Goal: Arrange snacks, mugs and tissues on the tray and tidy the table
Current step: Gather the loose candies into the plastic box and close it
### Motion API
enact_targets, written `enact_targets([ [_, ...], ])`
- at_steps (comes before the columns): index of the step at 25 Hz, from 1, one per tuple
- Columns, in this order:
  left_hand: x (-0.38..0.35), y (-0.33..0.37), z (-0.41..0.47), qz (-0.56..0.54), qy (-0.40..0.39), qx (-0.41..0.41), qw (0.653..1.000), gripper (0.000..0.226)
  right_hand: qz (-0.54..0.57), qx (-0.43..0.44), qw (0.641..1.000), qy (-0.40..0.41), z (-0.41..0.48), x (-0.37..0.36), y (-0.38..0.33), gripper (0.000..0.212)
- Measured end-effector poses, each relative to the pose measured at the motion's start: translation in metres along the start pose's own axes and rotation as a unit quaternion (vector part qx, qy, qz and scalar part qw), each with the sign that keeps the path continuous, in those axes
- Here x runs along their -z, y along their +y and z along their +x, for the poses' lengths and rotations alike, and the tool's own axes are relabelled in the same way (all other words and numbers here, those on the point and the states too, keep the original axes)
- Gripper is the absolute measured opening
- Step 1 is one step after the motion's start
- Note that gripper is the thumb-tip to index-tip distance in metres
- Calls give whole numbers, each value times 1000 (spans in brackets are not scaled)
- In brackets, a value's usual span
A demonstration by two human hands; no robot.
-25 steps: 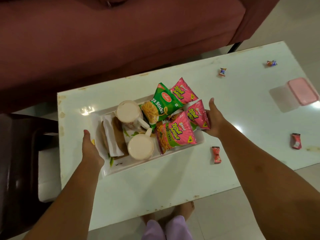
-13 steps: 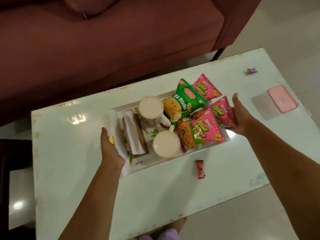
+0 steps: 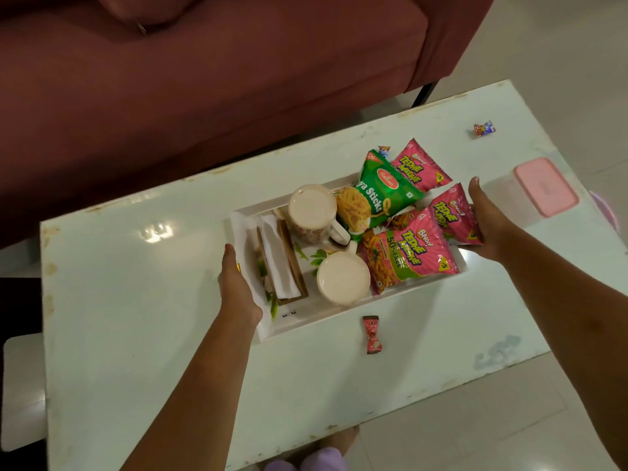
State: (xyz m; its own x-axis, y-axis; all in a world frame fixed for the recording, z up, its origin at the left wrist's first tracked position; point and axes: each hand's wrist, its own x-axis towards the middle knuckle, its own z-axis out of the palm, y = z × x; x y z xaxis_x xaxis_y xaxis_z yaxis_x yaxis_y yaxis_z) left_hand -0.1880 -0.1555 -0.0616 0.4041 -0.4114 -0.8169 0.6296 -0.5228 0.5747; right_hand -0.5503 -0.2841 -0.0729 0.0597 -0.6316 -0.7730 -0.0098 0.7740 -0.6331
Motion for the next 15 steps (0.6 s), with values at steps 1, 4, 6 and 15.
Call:
enact_targets([
  [1, 1, -1, 2, 9, 8, 1, 1000, 64, -1, -1, 1000, 4, 1, 1, 1, 77],
  [4, 4, -4, 5, 49, 12, 9, 999, 71, -12, 0, 1000, 0, 1, 3, 1, 80],
  [6, -1, -4, 3, 100, 38, -15, 994, 71, -25, -1, 1000, 15, 0, 0, 3, 83],
  [15, -52, 0, -75, 254, 71, -357, 896, 43, -186, 162, 931, 270, -56, 16, 12, 61],
])
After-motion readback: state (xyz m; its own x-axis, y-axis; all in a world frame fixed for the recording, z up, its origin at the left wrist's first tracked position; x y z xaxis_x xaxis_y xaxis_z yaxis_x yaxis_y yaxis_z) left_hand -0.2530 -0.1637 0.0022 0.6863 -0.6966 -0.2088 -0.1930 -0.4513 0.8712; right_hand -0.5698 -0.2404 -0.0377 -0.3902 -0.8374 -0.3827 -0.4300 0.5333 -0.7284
